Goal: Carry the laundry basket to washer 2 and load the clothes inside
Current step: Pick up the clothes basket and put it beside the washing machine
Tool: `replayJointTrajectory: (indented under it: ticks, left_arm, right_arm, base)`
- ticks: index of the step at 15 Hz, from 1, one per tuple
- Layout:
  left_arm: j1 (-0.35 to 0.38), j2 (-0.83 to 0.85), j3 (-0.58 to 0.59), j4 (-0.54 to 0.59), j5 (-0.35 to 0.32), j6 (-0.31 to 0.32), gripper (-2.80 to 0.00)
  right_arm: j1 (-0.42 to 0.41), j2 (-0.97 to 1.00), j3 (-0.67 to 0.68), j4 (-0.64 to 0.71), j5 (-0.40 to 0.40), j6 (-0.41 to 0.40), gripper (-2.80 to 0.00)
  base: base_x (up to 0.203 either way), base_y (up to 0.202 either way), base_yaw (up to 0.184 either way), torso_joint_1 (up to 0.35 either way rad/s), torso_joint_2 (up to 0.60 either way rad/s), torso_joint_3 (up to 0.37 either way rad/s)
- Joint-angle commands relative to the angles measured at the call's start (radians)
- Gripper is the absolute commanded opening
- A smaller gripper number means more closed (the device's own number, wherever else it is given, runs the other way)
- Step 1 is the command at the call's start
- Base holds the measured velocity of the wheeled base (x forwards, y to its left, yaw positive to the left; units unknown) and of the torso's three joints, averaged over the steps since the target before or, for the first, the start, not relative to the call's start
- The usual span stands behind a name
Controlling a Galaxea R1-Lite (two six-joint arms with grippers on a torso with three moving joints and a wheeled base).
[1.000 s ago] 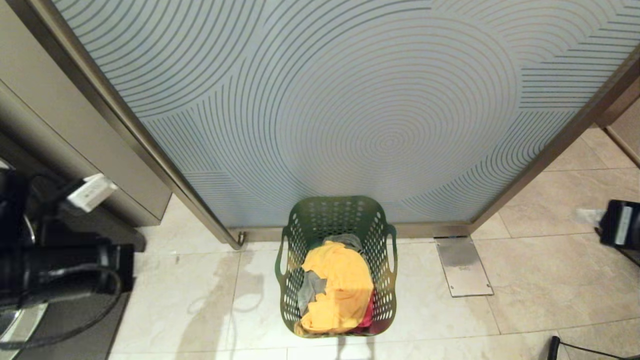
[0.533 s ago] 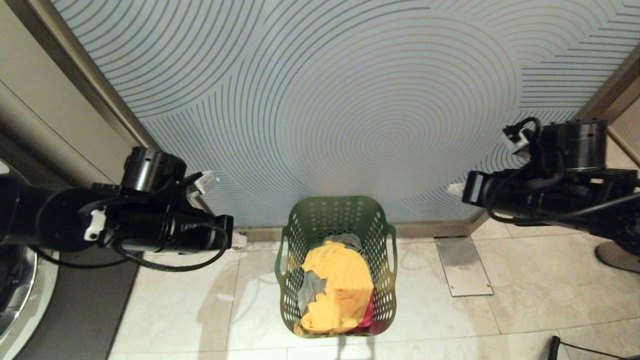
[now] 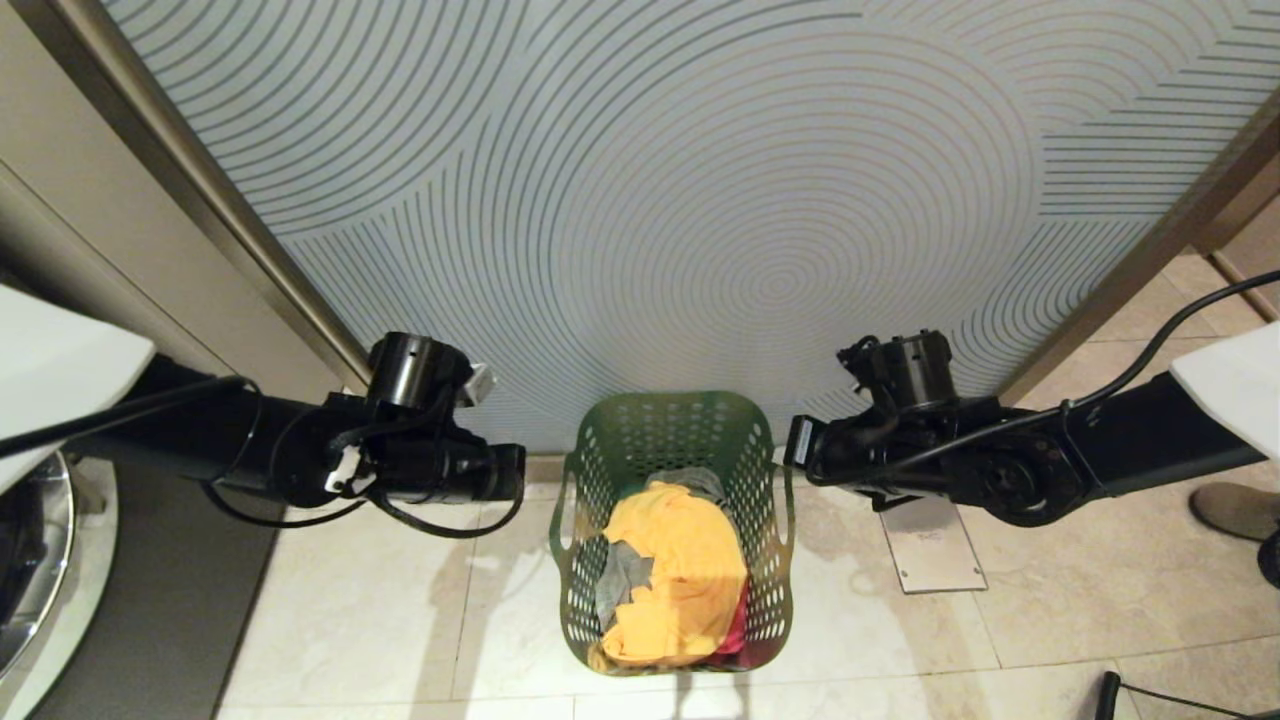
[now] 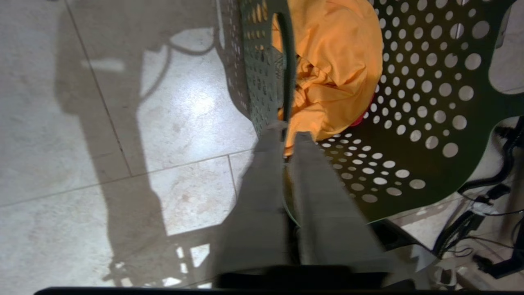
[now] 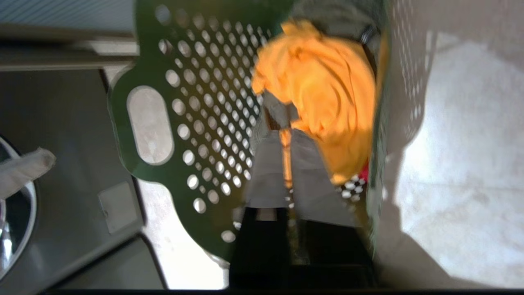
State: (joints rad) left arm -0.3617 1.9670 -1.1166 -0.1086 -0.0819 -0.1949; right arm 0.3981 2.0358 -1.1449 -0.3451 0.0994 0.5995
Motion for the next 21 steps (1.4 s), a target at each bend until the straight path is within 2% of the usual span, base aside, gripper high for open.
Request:
replayJointTrajectory:
  ticks: [1,4,6,8,15,21]
  left_arm:
    - [-0.014,0.015,-0.003,-0.002,0.000,-0.003,0.00]
    - [-0.027,0.016,-0.008,-0.003,-0.002,-0.020,0.00]
    - [-0.043,0.021,-0.005,-0.003,0.009,-0.018,0.00]
    - [-0.051,0.027,-0.010,-0.010,0.064,-0.020,0.00]
    - [-0.075,0.049,-0.020,-0.023,0.076,-0.046,0.00]
    - [-0.080,0.064,-0.022,-0.025,0.077,-0.047,0.00]
  right_arm:
    - [0.008,0.005,-0.001,0.021,0.003,0.006,0.00]
    - [0.011,-0.026,-0.065,0.218,0.003,0.011,0.00]
    - [0.010,-0.032,-0.071,0.271,-0.001,0.012,0.00]
    - [0.005,-0.030,-0.090,0.379,-0.002,0.012,0.00]
    - [-0.051,0.002,-0.097,0.416,0.002,-0.007,0.00]
    - [-0.102,0.057,-0.120,0.412,0.008,-0.064,0.00]
  base:
    - [0.000,0.000,0.000,0.000,0.00,0.000]
    - [0.000,0.000,0.000,0.000,0.00,0.000]
    - [0.000,0.000,0.000,0.000,0.00,0.000]
    - [0.000,0.000,0.000,0.000,0.00,0.000]
    - [0.000,0.000,0.000,0.000,0.00,0.000]
    - [0.000,0.000,0.000,0.000,0.00,0.000]
